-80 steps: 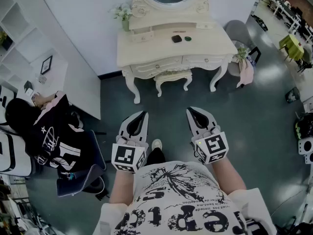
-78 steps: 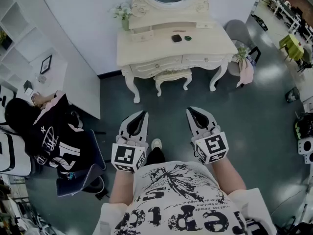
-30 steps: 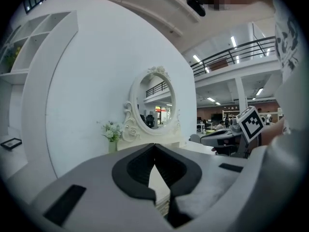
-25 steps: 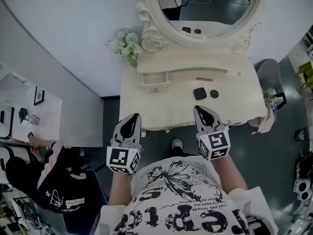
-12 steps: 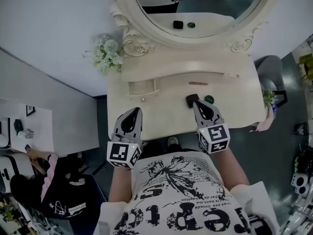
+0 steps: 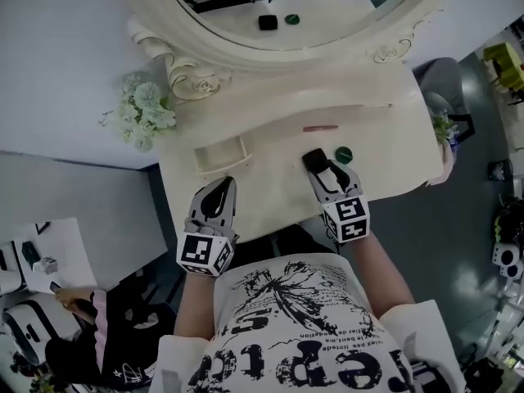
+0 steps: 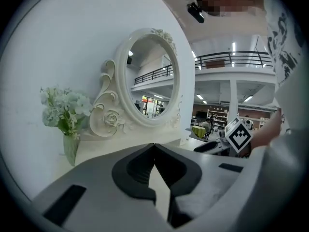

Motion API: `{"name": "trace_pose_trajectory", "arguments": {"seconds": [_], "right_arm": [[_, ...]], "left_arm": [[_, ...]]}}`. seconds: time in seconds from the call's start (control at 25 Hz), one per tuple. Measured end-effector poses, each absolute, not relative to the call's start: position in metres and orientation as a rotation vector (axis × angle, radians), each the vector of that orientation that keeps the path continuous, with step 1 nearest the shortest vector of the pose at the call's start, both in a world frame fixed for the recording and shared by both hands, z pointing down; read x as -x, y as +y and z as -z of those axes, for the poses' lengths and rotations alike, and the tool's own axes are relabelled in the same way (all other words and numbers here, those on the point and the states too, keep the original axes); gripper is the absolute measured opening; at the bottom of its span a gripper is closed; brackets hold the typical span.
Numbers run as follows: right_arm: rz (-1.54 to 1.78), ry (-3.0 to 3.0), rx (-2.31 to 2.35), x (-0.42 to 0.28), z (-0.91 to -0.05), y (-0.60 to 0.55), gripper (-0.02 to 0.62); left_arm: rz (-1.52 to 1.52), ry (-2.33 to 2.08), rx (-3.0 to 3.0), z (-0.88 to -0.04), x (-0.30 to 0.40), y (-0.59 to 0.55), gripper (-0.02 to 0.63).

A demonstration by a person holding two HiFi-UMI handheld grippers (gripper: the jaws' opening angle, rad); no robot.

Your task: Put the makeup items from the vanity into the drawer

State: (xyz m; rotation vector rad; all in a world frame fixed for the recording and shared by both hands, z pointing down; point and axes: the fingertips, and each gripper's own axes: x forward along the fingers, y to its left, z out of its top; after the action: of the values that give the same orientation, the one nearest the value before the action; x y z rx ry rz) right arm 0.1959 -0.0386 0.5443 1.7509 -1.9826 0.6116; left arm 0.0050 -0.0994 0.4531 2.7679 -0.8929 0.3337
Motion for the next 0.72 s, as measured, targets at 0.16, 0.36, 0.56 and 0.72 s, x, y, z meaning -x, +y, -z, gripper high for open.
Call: {"name": "trace_pose_trajectory", "arguments": {"seconds": [0.16, 0.36, 0.56, 0.72], "right_arm": [[-0.678, -1.886, -1.711, -0.199, -0.587, -0.039, 0.282], [-0.764, -1.778, -1.697, -0.215, -0.625, -0.041, 0.329], [-0.832, -1.716, -1.653, -0.215, -0.645, -0.043, 0.339], [-0.868, -1.711, -1.619, -0.215, -0.648, -0.045, 0.337]], "left_arm": [[-0.396, -0.854, -2.749, -0.474, -0.009, -0.107, 0.019], [-0.473, -0.801, -2.740, -0.501, -0.017, -0.108, 0.019], [-0.508, -0.790, -2.730, -0.509, -0.012, -0.109, 0.020], [-0.504, -0.799, -2.732, -0.508, -0.013, -0.112, 0.019]]}}
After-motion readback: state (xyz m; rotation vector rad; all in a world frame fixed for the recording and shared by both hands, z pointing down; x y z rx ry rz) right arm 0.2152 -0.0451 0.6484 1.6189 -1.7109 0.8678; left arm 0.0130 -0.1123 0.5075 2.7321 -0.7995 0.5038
